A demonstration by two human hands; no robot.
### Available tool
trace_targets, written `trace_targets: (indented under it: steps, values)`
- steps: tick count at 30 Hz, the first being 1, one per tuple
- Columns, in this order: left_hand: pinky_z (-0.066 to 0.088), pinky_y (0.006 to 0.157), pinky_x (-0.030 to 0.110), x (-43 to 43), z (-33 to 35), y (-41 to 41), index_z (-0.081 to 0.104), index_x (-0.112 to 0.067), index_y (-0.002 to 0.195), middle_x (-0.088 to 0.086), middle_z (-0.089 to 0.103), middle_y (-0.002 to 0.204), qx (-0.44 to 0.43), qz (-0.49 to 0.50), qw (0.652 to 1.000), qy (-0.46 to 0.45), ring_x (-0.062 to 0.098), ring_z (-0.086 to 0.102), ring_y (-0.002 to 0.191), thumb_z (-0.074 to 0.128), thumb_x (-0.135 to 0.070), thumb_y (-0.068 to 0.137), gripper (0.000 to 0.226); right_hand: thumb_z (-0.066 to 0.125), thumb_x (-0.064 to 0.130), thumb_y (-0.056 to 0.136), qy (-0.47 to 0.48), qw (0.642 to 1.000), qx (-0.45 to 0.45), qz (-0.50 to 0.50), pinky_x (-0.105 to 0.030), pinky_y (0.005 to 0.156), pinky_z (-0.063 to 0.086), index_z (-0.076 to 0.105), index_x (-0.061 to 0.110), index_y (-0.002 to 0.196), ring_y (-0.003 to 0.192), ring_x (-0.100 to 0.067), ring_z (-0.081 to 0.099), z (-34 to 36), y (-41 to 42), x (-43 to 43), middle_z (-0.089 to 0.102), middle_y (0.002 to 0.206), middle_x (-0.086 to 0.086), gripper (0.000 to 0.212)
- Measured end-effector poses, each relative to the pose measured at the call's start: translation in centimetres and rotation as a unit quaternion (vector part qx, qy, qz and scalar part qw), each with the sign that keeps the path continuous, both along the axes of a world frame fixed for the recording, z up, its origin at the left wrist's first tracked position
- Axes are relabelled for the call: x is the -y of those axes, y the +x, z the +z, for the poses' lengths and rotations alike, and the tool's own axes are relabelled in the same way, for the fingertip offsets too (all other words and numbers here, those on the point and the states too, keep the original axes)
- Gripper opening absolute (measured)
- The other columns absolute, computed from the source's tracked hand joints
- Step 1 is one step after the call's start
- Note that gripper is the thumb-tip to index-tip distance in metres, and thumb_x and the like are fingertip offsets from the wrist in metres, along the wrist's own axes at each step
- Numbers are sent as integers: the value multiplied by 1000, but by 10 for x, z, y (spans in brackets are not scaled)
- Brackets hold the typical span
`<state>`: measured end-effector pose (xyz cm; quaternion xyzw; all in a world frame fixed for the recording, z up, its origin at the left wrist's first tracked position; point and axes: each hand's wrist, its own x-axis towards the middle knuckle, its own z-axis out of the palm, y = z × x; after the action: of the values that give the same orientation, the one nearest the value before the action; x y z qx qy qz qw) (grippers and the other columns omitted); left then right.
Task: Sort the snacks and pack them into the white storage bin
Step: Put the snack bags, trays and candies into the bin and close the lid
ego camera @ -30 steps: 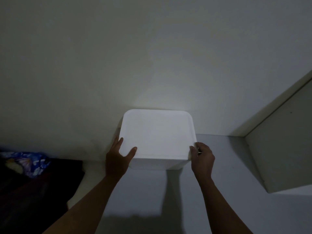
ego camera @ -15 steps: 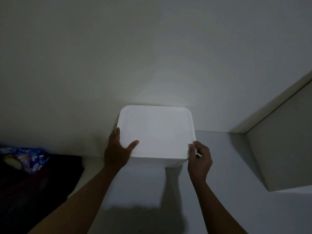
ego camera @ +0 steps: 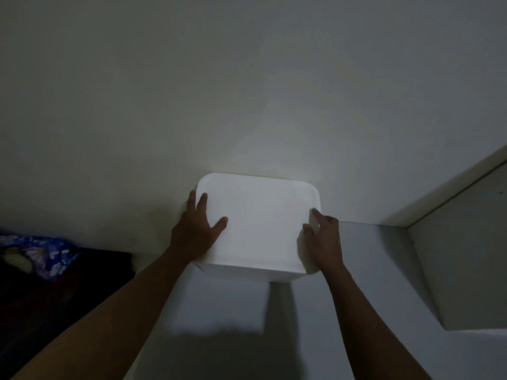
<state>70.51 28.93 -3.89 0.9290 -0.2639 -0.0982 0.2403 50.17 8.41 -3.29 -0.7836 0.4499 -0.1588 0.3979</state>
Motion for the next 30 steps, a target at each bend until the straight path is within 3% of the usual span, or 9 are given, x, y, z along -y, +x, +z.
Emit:
trace_targets:
  steps: [5, 8, 12, 17, 19, 22, 25, 27, 30]
  values:
    - [47, 94, 43, 30, 3, 27, 11, -24, 154, -9, -2, 164, 61, -38, 996, 56, 33, 55, 116, 43, -74, 82, 94, 48, 32, 100, -12, 996, -74, 48, -44, 94, 46, 22, 23, 152, 108, -40, 58, 8, 41, 34, 29, 142, -16, 59]
    - [47, 95, 43, 35, -3, 32, 8, -24, 154, -12, -2, 164, 67, -33, 995, 66, 34, 59, 113, 43, -77, 79, 98, 45, 44, 95, -47, 993, -108, 28, -42, 80, 48, 23, 33, 145, 93, -35, 60, 4, 51, 42, 38, 129, -8, 56]
    - [49, 91, 44, 35, -7, 35, 4, -25, 154, -12, -3, 163, 64, -36, 995, 61, 39, 63, 104, 46, -75, 79, 99, 40, 46, 96, -111, 987, -119, 21, -37, 75, 43, 26, 34, 144, 91, -29, 60, -5, 48, 45, 44, 122, -4, 51]
    - [47, 93, 45, 34, 2, 32, 9, -27, 154, -15, -1, 163, 65, -25, 996, 47, 36, 59, 113, 50, -73, 79, 97, 35, 49, 97, -147, 983, -107, 6, -44, 81, 51, 26, 35, 145, 92, -32, 62, -7, 48, 42, 48, 122, -7, 51]
    - [47, 95, 47, 36, 3, 28, 13, -23, 153, -11, 1, 164, 86, -30, 994, 52, 33, 50, 124, 46, -73, 81, 94, 35, 49, 96, -171, 977, -130, 1, -50, 86, 50, 28, 35, 143, 103, -32, 59, -6, 48, 40, 46, 127, -8, 50]
    - [42, 101, 49, 35, 4, 25, 30, -17, 148, 1, 14, 163, 117, -38, 991, 59, 32, 35, 136, 44, -70, 82, 86, 44, 43, 95, -266, 943, -200, 5, -53, 92, 41, 42, 30, 134, 118, -32, 46, -6, 48, 36, 41, 140, -7, 42]
    - [41, 104, 51, 26, 4, 21, 57, -10, 132, 12, 39, 153, 170, -84, 980, 59, 38, 41, 134, 42, -62, 83, 74, 51, 35, 89, -325, 922, -204, 42, -52, 98, 34, 57, 29, 113, 120, -29, 44, 1, 45, 20, 48, 135, -4, 26]
    - [41, 102, 54, 18, 1, 9, 65, -8, 123, 15, 50, 144, 204, -112, 970, 64, 41, 47, 130, 45, -59, 83, 68, 52, 35, 86, -336, 915, -205, 83, -50, 97, 35, 59, 28, 104, 115, -27, 48, 2, 35, -3, 54, 125, -2, 20]
    - [45, 97, 53, 7, 5, -17, 70, -10, 116, 14, 62, 132, 212, -132, 968, 32, 40, 57, 121, 52, -58, 79, 64, 57, 37, 81, -344, 915, -165, 134, -43, 83, 46, 63, 26, 97, 100, -28, 59, 4, 18, -26, 61, 111, -3, 20]
